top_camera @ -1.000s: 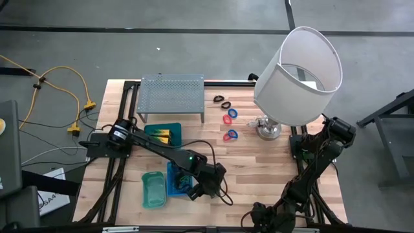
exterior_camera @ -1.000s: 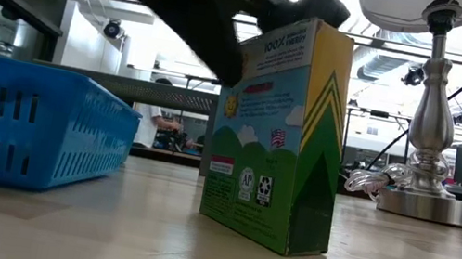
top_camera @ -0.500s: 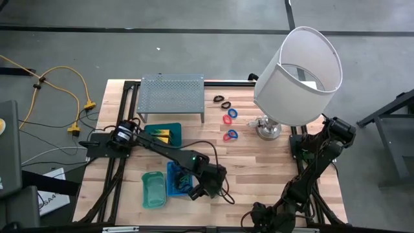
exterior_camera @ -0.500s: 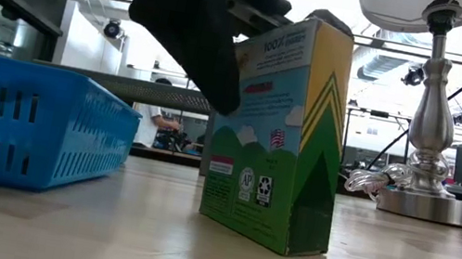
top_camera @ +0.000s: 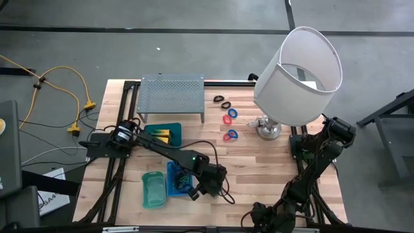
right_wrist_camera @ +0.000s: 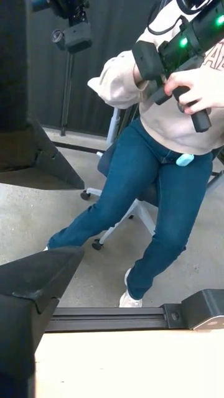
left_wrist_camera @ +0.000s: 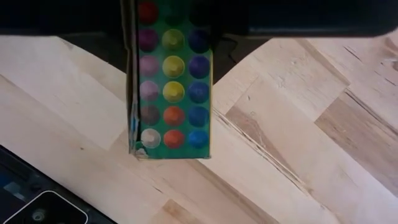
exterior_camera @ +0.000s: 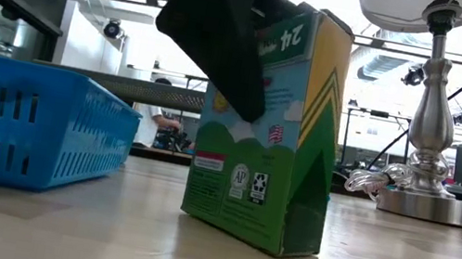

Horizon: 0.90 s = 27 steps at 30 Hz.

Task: Pick & Place Office Desk Supplies
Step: Put the crayon box into the top blue bin

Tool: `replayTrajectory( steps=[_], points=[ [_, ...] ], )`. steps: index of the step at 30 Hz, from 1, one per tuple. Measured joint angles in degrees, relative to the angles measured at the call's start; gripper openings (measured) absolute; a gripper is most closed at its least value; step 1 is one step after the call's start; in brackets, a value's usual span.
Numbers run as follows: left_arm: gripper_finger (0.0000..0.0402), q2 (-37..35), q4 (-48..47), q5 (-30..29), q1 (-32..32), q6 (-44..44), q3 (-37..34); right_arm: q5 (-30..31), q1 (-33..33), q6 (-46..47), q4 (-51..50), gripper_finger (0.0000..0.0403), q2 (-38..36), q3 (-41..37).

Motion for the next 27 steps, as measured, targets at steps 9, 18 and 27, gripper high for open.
replayTrajectory(
  steps=[9, 18, 27],
  points=[
    [0.0105, 0.00, 0.50, -0.09, 0.00, 0.15, 0.00, 0.00, 0.00, 0.00, 0.00, 0.0146, 0.00, 0.00],
    [0.0108, 0.00, 0.52, -0.08, 0.00, -0.08, 0.11, 0.00, 0.00, 0.00, 0.00, 0.0146, 0.00, 0.00],
    [0.0097, -2.65, -3.88, -3.94, -0.02, -1.79, 3.33, 0.00, 0.01, 0.00, 0.00, 0.0146, 0.00, 0.00]
  ],
)
